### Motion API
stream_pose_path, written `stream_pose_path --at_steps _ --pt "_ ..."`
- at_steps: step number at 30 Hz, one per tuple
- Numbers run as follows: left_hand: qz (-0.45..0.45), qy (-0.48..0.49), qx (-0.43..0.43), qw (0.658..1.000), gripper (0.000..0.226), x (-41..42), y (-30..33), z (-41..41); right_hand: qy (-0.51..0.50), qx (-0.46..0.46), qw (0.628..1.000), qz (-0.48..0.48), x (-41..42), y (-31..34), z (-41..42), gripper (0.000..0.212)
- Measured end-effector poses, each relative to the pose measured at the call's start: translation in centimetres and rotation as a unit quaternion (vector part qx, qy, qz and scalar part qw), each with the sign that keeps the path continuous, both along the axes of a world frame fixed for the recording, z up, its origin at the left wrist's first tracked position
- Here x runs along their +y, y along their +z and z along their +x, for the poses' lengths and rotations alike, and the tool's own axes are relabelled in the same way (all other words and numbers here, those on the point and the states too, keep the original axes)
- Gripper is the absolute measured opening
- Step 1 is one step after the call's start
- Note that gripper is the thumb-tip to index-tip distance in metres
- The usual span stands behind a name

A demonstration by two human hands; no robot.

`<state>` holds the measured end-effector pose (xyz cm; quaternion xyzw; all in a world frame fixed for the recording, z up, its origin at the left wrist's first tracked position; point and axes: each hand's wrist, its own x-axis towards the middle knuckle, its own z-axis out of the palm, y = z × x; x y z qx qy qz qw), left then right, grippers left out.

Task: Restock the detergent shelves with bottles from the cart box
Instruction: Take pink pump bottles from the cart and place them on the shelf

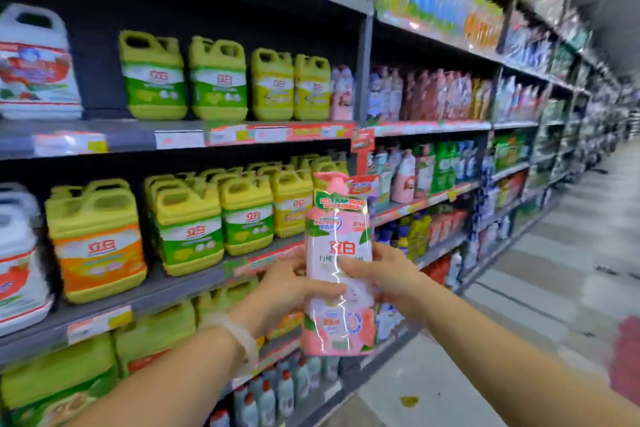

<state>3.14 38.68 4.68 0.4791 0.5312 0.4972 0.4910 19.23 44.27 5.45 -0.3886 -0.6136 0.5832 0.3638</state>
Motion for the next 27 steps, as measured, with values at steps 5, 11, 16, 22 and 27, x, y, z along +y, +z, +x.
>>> stream_pose_path --at_steps 5,11,16,22,27 --pt "0.019 -0.056 0.008 0.998 0.04 7.4 0.8 6.4 -0.06 -0.008 0.998 0.01 6.6 0.5 6.7 0.061" --pt "0.045 -0.092 0.029 0.994 0.042 18.5 2.1 11.7 -0.119 -0.005 0.992 0.039 15.3 2.1 12.6 0.042" --pt "0.072 -0.105 0.044 0.991 0.037 29.5 4.0 14.9 -0.157 0.005 0.986 0.062 25.0 4.3 15.9 0.025" --pt "0.114 -0.109 0.067 0.985 0.042 42.2 7.6 17.3 -0.165 0.033 0.981 0.098 36.7 7.5 18.4 0.032" --pt "0.136 -0.098 0.097 0.981 0.046 50.6 9.6 19.4 -0.145 0.055 0.982 0.107 45.3 9.1 20.1 0.03"
